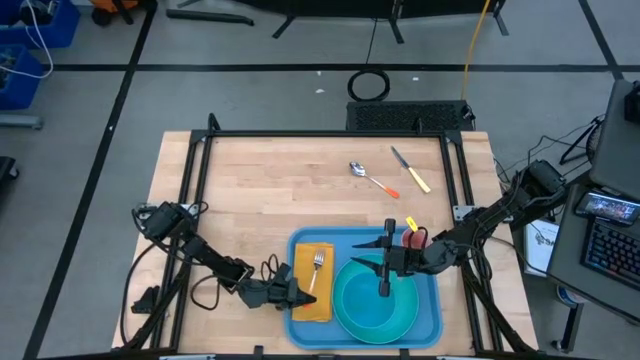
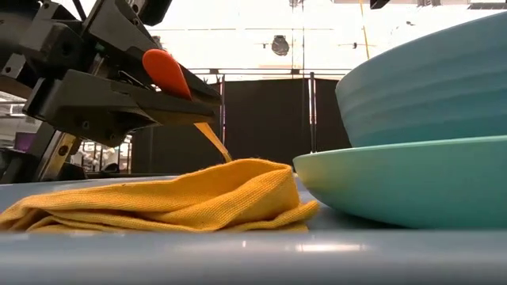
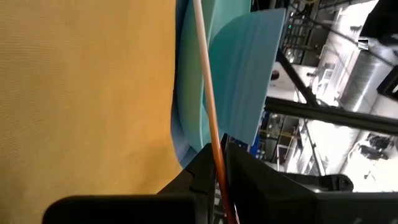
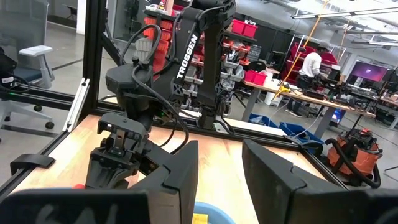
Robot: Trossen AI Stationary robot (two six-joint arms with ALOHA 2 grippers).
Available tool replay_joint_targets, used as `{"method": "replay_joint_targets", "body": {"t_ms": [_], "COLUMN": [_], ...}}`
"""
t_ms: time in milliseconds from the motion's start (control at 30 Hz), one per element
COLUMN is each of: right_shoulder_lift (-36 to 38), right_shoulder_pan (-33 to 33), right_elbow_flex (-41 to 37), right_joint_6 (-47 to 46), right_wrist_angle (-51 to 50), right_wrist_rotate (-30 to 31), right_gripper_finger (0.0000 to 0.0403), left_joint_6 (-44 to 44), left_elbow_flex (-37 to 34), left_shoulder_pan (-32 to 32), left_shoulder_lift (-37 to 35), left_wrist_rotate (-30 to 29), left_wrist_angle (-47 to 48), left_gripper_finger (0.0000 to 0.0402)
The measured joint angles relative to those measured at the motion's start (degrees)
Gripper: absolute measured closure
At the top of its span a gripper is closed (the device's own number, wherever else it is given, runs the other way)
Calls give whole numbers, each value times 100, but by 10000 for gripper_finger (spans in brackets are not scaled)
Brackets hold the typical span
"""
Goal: Set up tray
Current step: Put the orange fork on the orange napkin
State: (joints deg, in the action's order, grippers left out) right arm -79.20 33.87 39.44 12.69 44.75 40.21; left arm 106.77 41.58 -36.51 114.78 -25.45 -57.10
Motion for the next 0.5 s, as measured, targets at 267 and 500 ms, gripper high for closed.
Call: {"method": "replay_joint_targets", "body": {"t_ms": [267,500], "right_shoulder_lift": [0,0], "right_shoulder_pan": [0,0], "right_elbow_flex": [0,0], "right_joint_6": [0,0], "right_wrist_angle": [-2,-4], "right_wrist_rotate": [1,1], "right_gripper_finger": [289,289], "left_joint_6": [1,-22], "left_elbow_flex": [9,15], "left_shoulder_pan": [61,61], "left_shoulder_lift": [-7,-13], "left_wrist_rotate": [176,212], "left_wrist_angle": [49,170], "left_gripper_finger": [354,264]}}
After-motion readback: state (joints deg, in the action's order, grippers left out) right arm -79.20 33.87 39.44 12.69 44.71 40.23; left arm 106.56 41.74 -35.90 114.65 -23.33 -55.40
